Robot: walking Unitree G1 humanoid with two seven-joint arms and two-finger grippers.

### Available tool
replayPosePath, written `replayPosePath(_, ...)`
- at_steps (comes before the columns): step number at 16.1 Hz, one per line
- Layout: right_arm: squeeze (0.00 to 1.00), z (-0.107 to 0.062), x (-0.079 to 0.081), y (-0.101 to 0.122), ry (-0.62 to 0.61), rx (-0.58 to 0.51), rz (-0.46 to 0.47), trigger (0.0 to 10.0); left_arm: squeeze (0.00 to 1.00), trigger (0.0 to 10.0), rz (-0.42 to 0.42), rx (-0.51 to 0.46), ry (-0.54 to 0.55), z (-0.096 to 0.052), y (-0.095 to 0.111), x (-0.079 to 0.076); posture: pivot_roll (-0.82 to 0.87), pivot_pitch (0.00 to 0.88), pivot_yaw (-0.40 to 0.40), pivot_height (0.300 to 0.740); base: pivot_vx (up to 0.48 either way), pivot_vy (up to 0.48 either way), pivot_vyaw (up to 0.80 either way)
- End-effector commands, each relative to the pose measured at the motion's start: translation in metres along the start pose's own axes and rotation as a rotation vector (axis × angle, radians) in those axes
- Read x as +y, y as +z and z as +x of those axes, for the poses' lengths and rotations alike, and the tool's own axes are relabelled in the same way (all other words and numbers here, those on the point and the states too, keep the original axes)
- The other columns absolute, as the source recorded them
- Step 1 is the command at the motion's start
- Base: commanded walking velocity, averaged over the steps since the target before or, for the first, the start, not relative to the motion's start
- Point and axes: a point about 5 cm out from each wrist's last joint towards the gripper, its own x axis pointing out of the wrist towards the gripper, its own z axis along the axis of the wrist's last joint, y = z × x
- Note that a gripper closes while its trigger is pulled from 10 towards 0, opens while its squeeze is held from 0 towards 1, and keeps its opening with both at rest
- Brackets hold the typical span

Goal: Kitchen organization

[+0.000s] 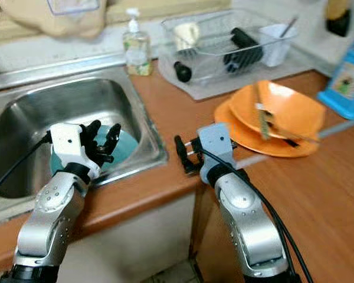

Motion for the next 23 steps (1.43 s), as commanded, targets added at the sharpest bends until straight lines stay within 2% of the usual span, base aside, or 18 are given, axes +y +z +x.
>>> replayPosePath(1,0.87,0.000,0.001,0.002,0.014,-0.004,-0.015,10.0,0.00,10.0,0.003,0.004,0.011,-0.003,0.001,0.001,-0.04,0.000,0.051,0.740,0.000,0.000,0.00)
replayPosePath(2,0.03,0.000,0.001,0.002,0.015,-0.004,-0.019,10.0,0.00,10.0,0.002,0.005,0.012,-0.003,0.001,0.001,-0.04,0.000,0.050,0.740,0.000,0.000,0.00)
replayPosePath(3,0.00,0.000,0.001,0.002,0.014,-0.003,-0.020,10.0,0.00,10.0,0.001,0.005,0.013,-0.003,0.001,0.001,-0.04,0.000,0.050,0.740,0.000,0.000,0.00)
replayPosePath(8,0.00,0.003,-0.002,0.003,-0.005,0.017,-0.038,10.0,0.00,10.0,0.004,0.027,0.038,-0.002,-0.001,0.004,-0.04,0.000,0.054,0.740,0.000,0.000,0.00)
replayPosePath(9,0.00,0.007,-0.006,0.000,-0.014,0.082,-0.028,10.0,0.00,10.0,0.007,0.028,0.046,-0.001,0.000,0.009,-0.04,0.000,0.055,0.740,0.000,0.000,0.00)
replayPosePath(10,0.00,0.008,-0.006,-0.001,-0.005,0.089,-0.019,10.0,0.00,10.0,0.008,0.029,0.046,-0.001,0.000,0.010,-0.04,0.000,0.055,0.740,0.000,0.000,0.00)
replayPosePath(11,0.25,0.009,-0.008,0.000,0.000,0.088,-0.022,10.0,0.00,10.0,0.016,0.030,0.045,-0.001,0.001,0.013,-0.04,0.000,0.054,0.740,0.000,0.000,0.00)
replayPosePath(12,1.00,0.013,-0.010,0.003,0.002,0.087,-0.032,10.0,0.00,10.0,0.036,0.035,0.039,-0.001,0.002,0.018,-0.03,0.000,0.053,0.740,0.000,0.000,0.00)
replayPosePath(14,1.00,0.018,-0.011,0.006,0.008,0.090,-0.035,10.0,0.00,10.0,0.055,0.042,0.028,-0.002,0.003,0.023,-0.03,0.000,0.056,0.740,0.000,0.000,0.00)
replayPosePath(16,1.00,0.031,-0.016,0.002,-0.028,0.185,-0.032,10.0,0.00,10.0,0.115,0.070,-0.059,-0.002,0.003,0.028,-0.03,0.000,0.057,0.740,0.000,0.000,0.00)
replayPosePath(17,1.00,0.039,-0.023,0.001,-0.071,0.214,-0.009,10.0,0.00,10.0,0.151,0.088,-0.136,-0.003,0.004,0.027,-0.02,0.000,0.054,0.740,0.000,0.000,0.00)
replayPosePath(19,1.00,0.044,-0.027,0.004,-0.086,0.220,0.001,10.0,0.00,10.0,0.158,0.098,-0.198,-0.004,0.007,0.026,-0.02,0.000,0.055,0.740,0.000,0.000,0.00)
replayPosePath(21,1.00,0.059,-0.036,0.008,-0.140,0.226,0.024,10.0,0.00,10.0,0.162,0.110,-0.299,-0.009,0.013,0.023,-0.03,0.000,0.061,0.740,0.000,0.000,0.00)
replayPosePath(22,0.95,0.063,-0.041,0.007,-0.174,0.242,0.028,10.0,0.00,10.0,0.171,0.112,-0.326,-0.009,0.014,0.021,-0.02,0.000,0.059,0.740,0.000,0.000,0.00)
replayPosePath(23,0.12,0.069,-0.046,0.007,-0.195,0.269,0.053,10.0,0.00,10.0,0.171,0.108,-0.344,-0.009,0.015,0.019,-0.03,0.000,0.059,0.740,0.000,0.000,0.00)
